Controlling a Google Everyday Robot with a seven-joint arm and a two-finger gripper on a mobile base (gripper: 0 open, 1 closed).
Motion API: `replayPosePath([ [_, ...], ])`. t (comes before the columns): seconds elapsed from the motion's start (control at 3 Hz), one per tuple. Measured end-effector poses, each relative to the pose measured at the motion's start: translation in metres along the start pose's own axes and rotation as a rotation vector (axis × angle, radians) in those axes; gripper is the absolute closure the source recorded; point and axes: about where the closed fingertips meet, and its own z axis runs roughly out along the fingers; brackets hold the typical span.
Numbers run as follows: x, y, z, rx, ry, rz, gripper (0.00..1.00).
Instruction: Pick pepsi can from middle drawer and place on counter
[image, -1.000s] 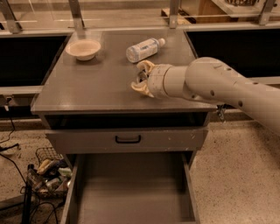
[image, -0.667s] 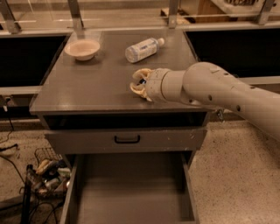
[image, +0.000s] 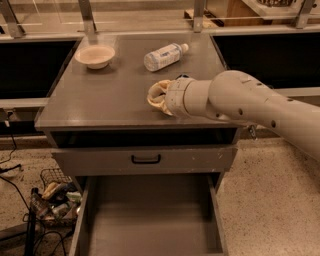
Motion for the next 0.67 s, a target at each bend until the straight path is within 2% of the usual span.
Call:
replayPosePath([
  [0.33, 0.0, 0.0, 0.0, 0.0, 0.0, 0.0, 0.82],
  [0.67, -0.0001, 0.0, 0.0, 0.0, 0.0, 0.0, 0.58],
])
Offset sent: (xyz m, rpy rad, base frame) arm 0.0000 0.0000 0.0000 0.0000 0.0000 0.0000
